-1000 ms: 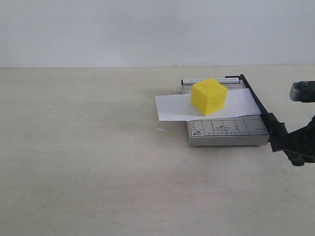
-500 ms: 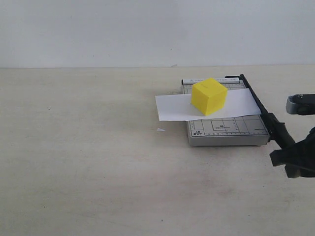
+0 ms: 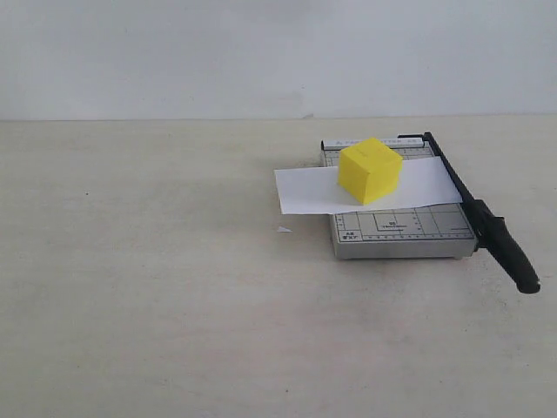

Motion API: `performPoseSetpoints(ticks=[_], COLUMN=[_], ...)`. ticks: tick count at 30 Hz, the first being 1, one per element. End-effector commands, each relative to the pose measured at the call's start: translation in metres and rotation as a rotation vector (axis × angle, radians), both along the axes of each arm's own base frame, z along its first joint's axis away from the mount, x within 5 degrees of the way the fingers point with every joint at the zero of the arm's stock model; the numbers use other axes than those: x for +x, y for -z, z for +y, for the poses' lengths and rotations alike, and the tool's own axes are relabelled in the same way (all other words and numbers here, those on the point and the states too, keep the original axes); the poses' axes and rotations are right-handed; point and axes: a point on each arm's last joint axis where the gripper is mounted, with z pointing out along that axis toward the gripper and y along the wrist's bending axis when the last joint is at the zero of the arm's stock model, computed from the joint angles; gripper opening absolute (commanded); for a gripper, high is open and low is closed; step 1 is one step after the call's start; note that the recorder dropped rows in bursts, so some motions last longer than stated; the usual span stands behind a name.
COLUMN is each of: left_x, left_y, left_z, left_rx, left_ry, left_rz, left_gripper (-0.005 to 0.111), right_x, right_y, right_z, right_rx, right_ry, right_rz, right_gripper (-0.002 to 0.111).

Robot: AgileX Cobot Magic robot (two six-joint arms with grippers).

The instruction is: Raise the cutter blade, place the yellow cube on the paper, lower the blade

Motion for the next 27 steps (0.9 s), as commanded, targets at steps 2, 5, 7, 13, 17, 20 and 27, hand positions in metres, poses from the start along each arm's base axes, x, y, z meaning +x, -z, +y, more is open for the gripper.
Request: performPoseSetpoints(ticks=[2, 5, 7, 13, 17, 20, 27], left_x=[0.001, 0.001, 0.001, 0.001, 0.001, 0.001, 0.001], left_y=[0.0, 0.0, 0.0, 0.0, 0.0, 0.0, 0.0], left_z=[-0.001, -0.001, -0.001, -0.001, -0.001, -0.001, -0.001], left_rx=[-0.005, -0.005, -0.005, -0.005, -0.005, -0.005, -0.005], left_ry=[0.008, 0.008, 0.008, 0.008, 0.008, 0.008, 0.008], left_rz=[-0.006, -0.006, -0.006, -0.006, -0.006, -0.006, -0.006], left_gripper=[0.004, 0.004, 0.004, 0.004, 0.004, 0.004, 0.004], right_x=[-0.08, -0.11, -0.123, -0.11, -0.082, -0.075, -0.075], right_y=[-0.056, -0.051, -0.042, -0.005, 0.048, 0.073, 0.124], right_z=[-0.011, -0.014, -0.016, -0.022, -0.018, -0.016, -0.017], right_rx=[-0.029, -0.082, -0.14, -0.228, -0.091, -0.078, -0.12], right_ry=[0.019, 0.012, 0.0, 0.051, 0.08, 0.073, 0.062], right_rz=[-0.58, -0.606, -0.552, -0.466, -0.554, -0.577, -0.303], right_gripper=[0.0, 0.0, 0.0, 0.0, 0.0, 0.0, 0.0])
